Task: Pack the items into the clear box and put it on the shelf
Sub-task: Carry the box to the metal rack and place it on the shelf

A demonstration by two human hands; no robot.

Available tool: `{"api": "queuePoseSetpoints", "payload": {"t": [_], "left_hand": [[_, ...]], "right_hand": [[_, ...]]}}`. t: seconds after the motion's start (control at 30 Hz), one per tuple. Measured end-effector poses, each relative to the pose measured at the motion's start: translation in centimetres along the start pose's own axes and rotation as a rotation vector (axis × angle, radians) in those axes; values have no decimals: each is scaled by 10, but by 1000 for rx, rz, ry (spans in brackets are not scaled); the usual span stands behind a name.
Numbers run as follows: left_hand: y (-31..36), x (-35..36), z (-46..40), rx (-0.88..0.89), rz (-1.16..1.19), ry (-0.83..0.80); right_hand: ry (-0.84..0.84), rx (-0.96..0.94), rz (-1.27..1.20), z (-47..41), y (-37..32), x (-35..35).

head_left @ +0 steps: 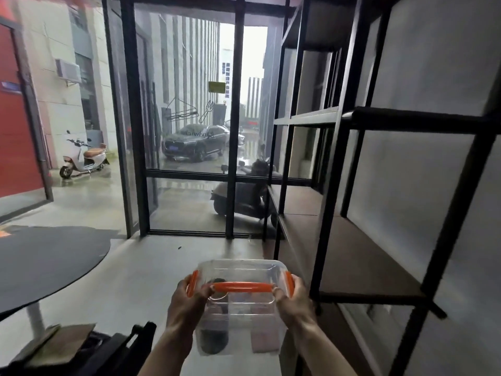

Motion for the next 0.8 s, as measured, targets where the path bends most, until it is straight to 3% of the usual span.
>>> {"api": "queuePoseSetpoints", "payload": {"t": [0.2,0.43,0.8], "left_hand": [[32,51,-169,17,-12,-45],[40,139,-361,28,-43,-54],[88,304,-598,-26,-62,-156]], "right_hand": [[16,15,-36,-165,-16,37],[32,73,-107,-377,13,76],[121,117,-115,-664,29,67]]}}
Point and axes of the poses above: each hand's wrist, its own z-axis away from the middle knuckle, its own x-axis out of the palm, y = z × x, the point moved 2 cm from there along -z, towards the middle knuckle, and after that the axes turned 4 degrees about -x, right-handed, at the moved point
